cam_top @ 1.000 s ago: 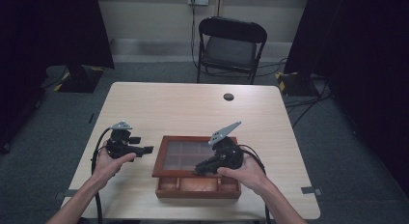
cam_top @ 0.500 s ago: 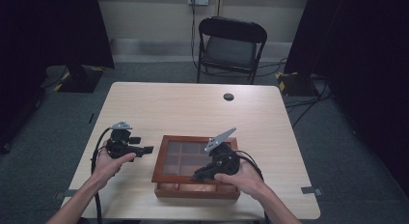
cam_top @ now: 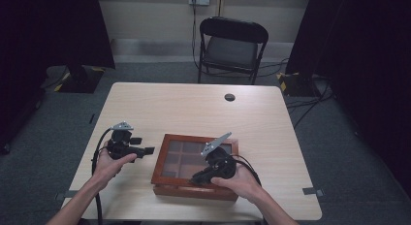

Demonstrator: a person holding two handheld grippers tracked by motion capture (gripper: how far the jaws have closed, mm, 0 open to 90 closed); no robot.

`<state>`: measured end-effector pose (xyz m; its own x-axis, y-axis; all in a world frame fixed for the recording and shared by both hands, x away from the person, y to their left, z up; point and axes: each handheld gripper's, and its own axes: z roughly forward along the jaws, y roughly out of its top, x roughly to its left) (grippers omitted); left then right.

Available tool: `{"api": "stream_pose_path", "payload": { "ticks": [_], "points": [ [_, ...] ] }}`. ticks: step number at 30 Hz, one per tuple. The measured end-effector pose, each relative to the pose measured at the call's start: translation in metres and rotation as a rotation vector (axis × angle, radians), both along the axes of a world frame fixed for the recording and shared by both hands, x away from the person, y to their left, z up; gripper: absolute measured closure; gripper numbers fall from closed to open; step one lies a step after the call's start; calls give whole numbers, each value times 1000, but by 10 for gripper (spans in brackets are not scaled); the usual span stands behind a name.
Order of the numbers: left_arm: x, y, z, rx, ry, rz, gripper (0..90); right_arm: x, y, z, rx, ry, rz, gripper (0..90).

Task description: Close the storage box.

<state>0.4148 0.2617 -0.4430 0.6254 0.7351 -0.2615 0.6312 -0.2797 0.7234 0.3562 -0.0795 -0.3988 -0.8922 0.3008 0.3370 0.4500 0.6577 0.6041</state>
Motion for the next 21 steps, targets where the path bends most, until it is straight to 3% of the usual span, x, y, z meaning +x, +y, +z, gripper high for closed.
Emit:
{"api": "stream_pose_path", "payload": {
  "ticks": [3,9,21],
  "points": [
    [-1,-1,2,-37,8,-10,205,0,1,-3,-8,3,0,825],
    [-4,-6,3,-2,-9,-22,206,-1,2,-10,-25,3,6,825],
    [-3,-4,3,-4,-6,-17,206,-5,1,-19,-50,13,7,823]
  ]
}}
